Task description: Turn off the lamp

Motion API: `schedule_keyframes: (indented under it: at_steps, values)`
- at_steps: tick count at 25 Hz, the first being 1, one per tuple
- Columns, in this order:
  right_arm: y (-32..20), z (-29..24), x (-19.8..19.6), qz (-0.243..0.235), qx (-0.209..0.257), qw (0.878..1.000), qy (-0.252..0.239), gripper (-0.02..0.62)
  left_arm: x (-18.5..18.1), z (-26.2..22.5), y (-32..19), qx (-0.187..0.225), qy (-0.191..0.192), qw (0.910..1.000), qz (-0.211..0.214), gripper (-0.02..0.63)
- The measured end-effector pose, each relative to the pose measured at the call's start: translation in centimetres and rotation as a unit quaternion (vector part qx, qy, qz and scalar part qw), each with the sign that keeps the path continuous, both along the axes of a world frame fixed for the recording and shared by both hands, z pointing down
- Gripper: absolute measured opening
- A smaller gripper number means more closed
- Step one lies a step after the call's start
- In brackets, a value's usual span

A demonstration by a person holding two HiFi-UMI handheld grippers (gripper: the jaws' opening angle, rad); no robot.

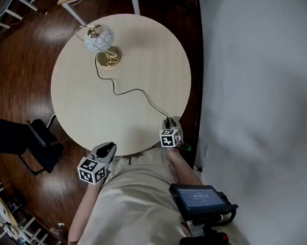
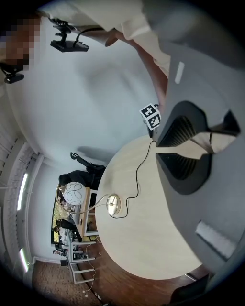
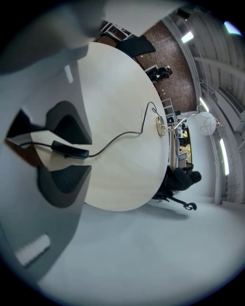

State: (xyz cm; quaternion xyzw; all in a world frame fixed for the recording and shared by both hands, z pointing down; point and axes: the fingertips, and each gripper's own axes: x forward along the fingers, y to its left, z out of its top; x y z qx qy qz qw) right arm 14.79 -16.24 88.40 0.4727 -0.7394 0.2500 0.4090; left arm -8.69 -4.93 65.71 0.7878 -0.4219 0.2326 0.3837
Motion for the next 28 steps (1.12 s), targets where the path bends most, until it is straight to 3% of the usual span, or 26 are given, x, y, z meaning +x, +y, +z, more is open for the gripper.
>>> schedule_keyframes:
  at_steps: [6,10,14,28]
  values:
    - [-0.8,-4.5,-0.7,0.0,0.055,0.998,-0.027,0.138,-0.9,0.3,-0.1,0.012,0.01,0.9999,-0.006,0.026]
    - [-1.0,-7.8,-1.8,0.004,0.087,0.994,-0.059,0.138,-2.0,-0.1,-0.9,0.034,0.02,0.9991,-0.012,0.026]
    - [-1.1,-11.6,-3.6,-0.005,0.134,0.989,-0.061,0.138,-3.9,-1.1,-0.5,0.059,0.042,0.9974,-0.006,0.026]
    - [6.5,-23.3,-13.2,0.014,0.2,0.978,-0.062,0.13,-15.8,-2.6,7.0,0.106,0.075,0.9914,0.01,0.032]
